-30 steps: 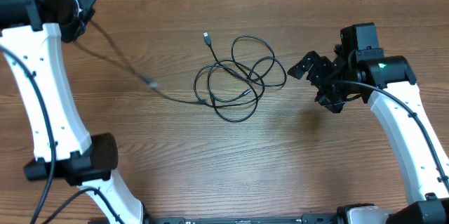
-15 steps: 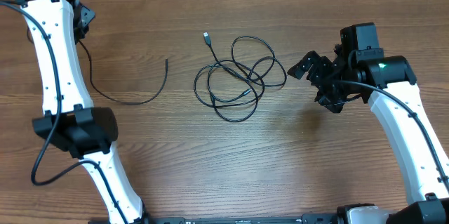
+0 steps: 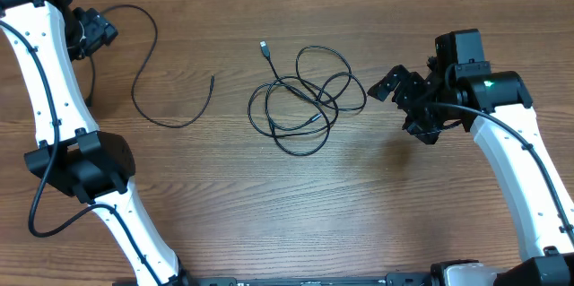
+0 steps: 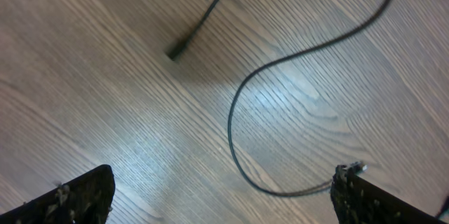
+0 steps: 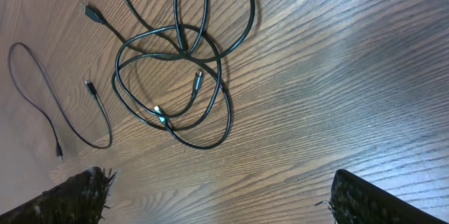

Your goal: Untangle cables

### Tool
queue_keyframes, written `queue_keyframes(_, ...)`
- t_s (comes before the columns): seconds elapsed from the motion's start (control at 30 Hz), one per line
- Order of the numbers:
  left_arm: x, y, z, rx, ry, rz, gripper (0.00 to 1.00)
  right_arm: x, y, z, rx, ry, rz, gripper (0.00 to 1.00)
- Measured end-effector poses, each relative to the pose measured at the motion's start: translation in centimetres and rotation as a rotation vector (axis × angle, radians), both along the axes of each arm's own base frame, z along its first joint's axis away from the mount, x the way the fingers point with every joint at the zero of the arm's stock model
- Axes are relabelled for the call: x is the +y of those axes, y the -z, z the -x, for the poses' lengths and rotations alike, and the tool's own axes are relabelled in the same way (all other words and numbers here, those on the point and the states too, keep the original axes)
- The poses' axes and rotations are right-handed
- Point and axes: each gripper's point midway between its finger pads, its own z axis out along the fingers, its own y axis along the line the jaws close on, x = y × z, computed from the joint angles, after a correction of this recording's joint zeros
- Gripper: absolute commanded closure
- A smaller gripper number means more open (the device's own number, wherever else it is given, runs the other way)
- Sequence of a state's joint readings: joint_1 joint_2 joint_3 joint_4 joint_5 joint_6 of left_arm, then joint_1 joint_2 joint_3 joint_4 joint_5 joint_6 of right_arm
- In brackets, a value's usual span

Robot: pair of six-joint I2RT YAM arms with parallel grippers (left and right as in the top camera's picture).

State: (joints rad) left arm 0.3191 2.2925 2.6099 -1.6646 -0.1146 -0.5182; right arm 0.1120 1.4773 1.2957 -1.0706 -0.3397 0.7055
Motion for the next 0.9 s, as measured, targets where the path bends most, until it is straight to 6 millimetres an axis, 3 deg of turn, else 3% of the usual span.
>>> queue_keyframes(0.27,-0.3,1.2,-1.1,-0.004,0.116,0.014,0.08,0.0,0.0,0.0,0.000,0.000,0.000,0.00)
queue_keyframes(0.4,-0.6,3.0,-3.5,-0.043,0.183,-0.006,0.12,0.0,0.0,0.0,0.000,0.000,0.000,0.00)
queue_keyframes(0.67,-0.8,8.5,-10.6,-0.193,0.325,-0.096,0.28,0.0,0.0,0.0,0.000,0.000,0.000,0.00)
queue_keyframes(0.9,-1.1,12.3,-13.0,-0.264,0.460,-0.140,0.28,0.0,0.0,0.0,0.000,0.000,0.000,0.00)
